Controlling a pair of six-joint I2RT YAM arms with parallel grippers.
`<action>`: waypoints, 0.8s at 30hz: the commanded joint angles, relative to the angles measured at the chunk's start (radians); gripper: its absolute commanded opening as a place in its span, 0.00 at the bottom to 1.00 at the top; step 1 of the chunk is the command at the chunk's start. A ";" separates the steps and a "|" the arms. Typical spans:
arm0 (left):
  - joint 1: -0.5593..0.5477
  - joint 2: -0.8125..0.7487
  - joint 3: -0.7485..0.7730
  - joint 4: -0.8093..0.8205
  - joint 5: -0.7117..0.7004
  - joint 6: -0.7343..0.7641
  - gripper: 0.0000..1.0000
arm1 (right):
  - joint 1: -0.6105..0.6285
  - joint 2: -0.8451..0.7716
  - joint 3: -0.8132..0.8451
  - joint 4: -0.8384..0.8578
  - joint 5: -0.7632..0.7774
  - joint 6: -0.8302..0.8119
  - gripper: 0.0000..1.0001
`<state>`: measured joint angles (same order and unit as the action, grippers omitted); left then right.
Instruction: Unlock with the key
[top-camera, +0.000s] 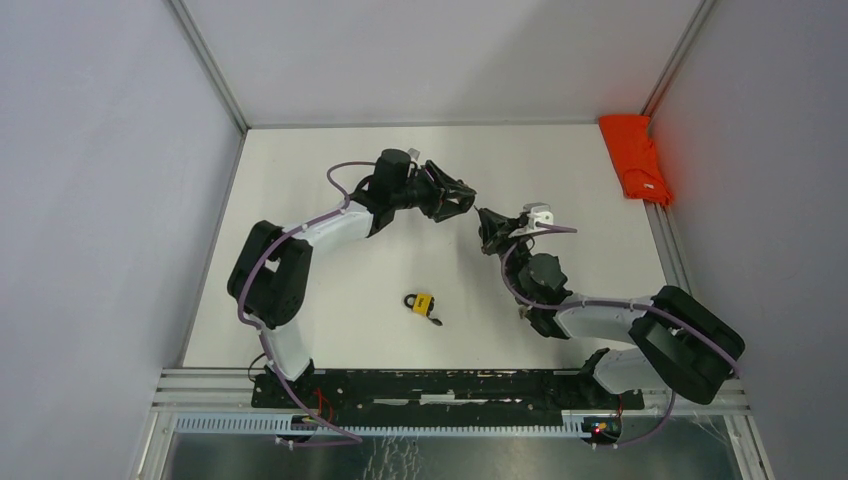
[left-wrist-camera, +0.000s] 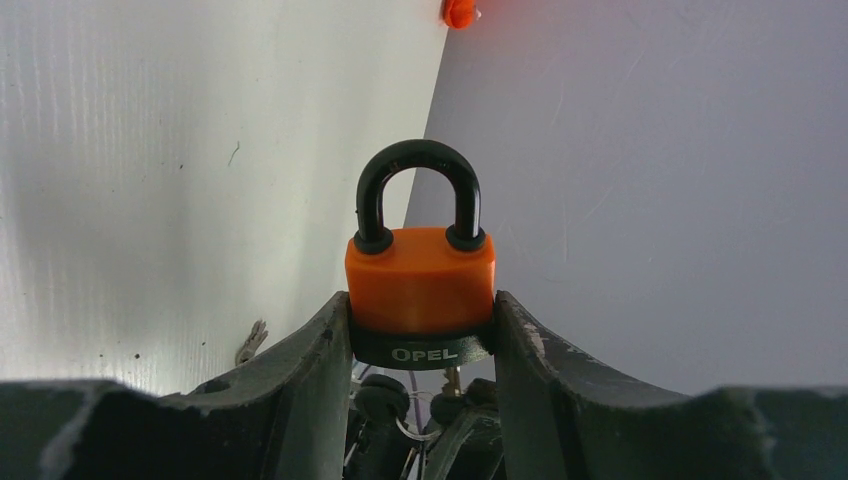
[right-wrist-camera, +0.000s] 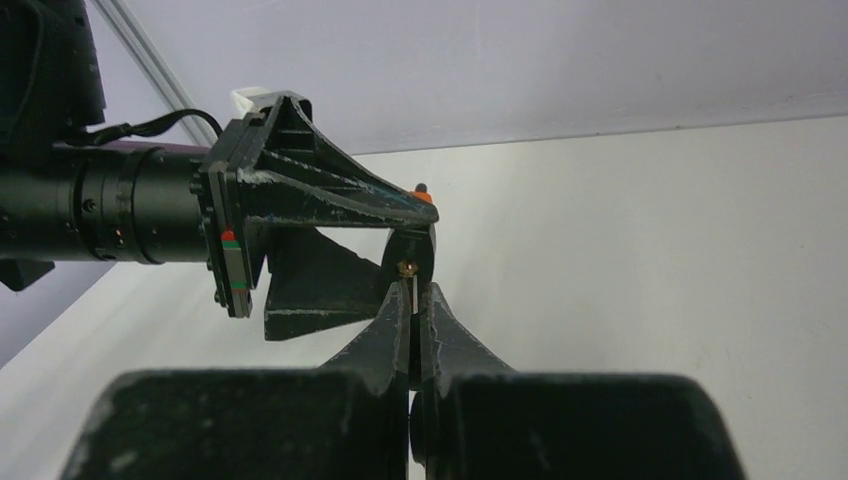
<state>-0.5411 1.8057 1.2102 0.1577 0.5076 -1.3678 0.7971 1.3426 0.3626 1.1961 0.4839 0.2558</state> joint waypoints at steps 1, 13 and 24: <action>-0.006 -0.044 -0.015 0.100 0.037 -0.052 0.02 | 0.016 0.017 0.052 0.073 0.026 -0.012 0.00; -0.014 -0.040 0.003 0.133 0.065 -0.078 0.02 | 0.036 0.064 0.069 0.092 0.062 -0.010 0.00; -0.015 -0.044 -0.006 0.144 0.070 -0.082 0.02 | 0.040 0.065 0.055 0.114 0.109 -0.052 0.00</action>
<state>-0.5514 1.8057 1.1896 0.2195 0.5369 -1.4105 0.8314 1.4078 0.3981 1.2423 0.5602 0.2356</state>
